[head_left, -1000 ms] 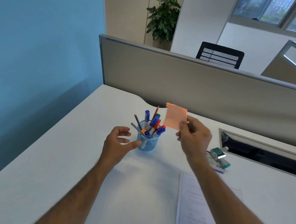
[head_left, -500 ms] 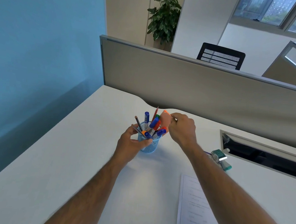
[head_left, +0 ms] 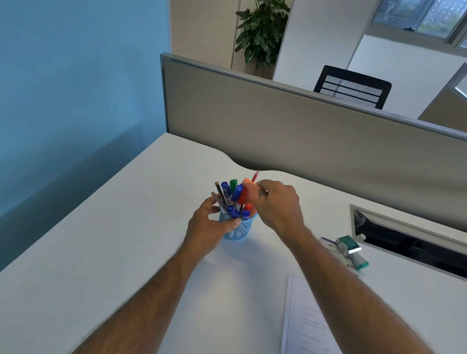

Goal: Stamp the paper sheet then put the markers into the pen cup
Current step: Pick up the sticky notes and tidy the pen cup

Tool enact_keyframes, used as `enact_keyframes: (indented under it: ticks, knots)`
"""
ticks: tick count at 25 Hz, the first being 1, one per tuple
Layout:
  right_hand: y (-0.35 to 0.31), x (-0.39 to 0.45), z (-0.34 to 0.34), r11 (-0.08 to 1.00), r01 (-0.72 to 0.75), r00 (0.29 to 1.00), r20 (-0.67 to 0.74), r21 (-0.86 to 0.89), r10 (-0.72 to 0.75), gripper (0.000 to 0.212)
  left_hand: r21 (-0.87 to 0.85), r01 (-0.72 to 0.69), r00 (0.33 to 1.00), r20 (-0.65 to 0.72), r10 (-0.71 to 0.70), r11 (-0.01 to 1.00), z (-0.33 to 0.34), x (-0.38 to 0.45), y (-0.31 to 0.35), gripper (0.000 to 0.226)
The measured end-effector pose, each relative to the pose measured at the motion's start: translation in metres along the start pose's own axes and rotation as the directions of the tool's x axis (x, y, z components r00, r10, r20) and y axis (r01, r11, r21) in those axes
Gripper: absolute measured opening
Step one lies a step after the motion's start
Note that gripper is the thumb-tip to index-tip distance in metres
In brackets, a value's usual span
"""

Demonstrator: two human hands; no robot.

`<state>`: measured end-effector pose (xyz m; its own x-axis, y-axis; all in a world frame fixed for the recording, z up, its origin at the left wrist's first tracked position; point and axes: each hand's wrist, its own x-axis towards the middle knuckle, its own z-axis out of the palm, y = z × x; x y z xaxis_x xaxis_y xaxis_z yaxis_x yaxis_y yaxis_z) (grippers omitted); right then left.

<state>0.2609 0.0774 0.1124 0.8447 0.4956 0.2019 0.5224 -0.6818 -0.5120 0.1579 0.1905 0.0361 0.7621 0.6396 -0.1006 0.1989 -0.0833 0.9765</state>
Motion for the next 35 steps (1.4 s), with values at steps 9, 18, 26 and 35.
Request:
enact_keyframes:
  ticks: [9, 18, 26, 35]
  knots:
    - [-0.002, 0.016, 0.007, 0.967, 0.079, 0.994, 0.088, -0.24, -0.06, 0.021, 0.01, 0.01, 1.0, 0.012, -0.011, 1.0, 0.001, 0.001, 0.001, 0.066]
    - [0.003, 0.007, 0.004, 0.992, 0.107, 0.983, -0.143, -0.069, -0.116, 0.013, -0.012, 0.025, 1.0, 0.002, -0.025, 1.0, 0.002, 0.001, 0.001, 0.069]
    - [0.017, 0.009, -0.015, 0.874, 0.028, 0.783, -0.553, 0.486, 0.283, 0.01, -0.001, 0.024, 1.0, 0.015, -0.024, 1.0, 0.002, 0.001, 0.001, 0.07]
    - [0.021, 0.011, -0.001, 0.886, -0.095, 0.938, -0.256, 0.453, 0.231, 0.01, -0.011, 0.026, 1.0, 0.017, -0.026, 1.0, 0.002, 0.001, 0.001, 0.07]
